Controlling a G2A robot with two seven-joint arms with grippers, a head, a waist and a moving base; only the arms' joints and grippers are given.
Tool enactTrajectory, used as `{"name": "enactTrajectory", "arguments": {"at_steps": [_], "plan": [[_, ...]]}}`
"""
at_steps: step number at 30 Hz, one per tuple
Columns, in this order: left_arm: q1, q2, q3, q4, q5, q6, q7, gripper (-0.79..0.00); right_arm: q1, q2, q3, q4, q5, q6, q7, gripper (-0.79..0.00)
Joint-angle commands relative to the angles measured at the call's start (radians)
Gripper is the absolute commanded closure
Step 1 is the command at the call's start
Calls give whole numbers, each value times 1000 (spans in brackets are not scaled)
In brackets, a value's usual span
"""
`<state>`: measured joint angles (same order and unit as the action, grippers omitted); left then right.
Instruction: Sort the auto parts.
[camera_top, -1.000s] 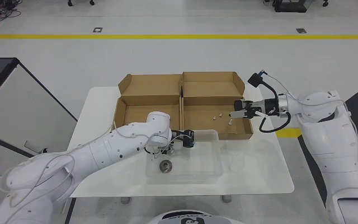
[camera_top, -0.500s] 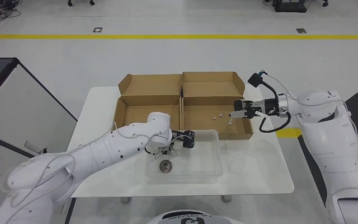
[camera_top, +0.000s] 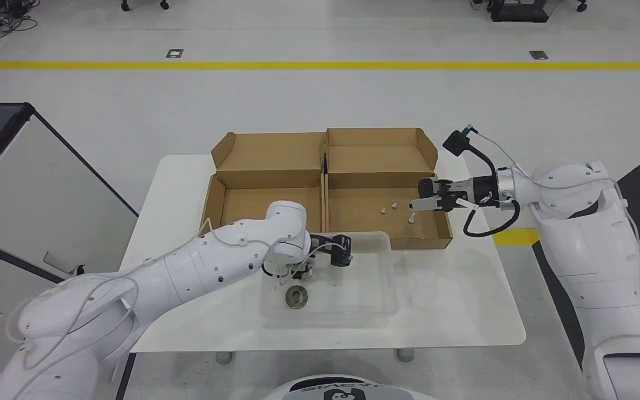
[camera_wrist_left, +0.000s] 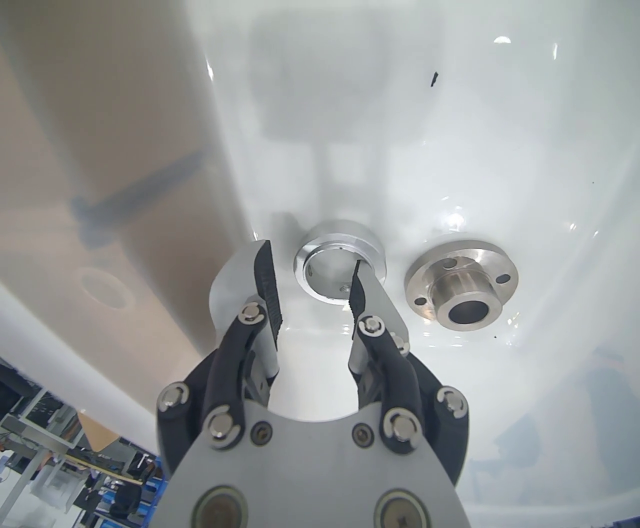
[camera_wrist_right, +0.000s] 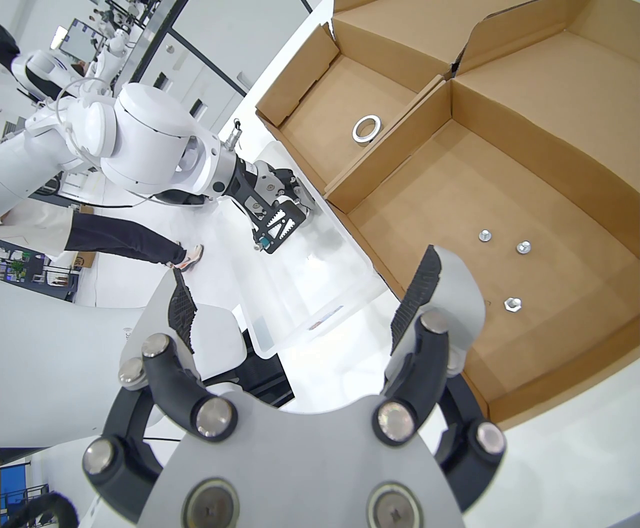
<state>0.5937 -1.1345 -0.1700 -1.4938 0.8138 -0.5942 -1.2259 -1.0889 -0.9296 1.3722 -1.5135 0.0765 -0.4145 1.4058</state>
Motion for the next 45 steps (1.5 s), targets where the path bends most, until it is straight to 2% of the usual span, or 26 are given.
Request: {"name": "enactTrajectory", "arguments": {"at_steps": [1,6,16,24,33,45], "plan": [[2,-1,0,2,-6,-2,2,-376,0,0,0,0,0,0,0,-785],[4,-2,0,8,-32,-12,12,-431,0,0,0,0,0,0,0,-785],[2,-6,0,36,-88,6,-6,-351,0,0,0,0,0,0,0,-785],[18,-19,0,68,-89,2,-2,-354,0,0,0,0,0,0,0,-785],[2,-30,0,82,-95,4,-4,-354,0,0,0,0,0,0,0,-785],[-27,-19,0,55,-106,26,-27,-336,0,0,0,0,0,0,0,-785]]}}
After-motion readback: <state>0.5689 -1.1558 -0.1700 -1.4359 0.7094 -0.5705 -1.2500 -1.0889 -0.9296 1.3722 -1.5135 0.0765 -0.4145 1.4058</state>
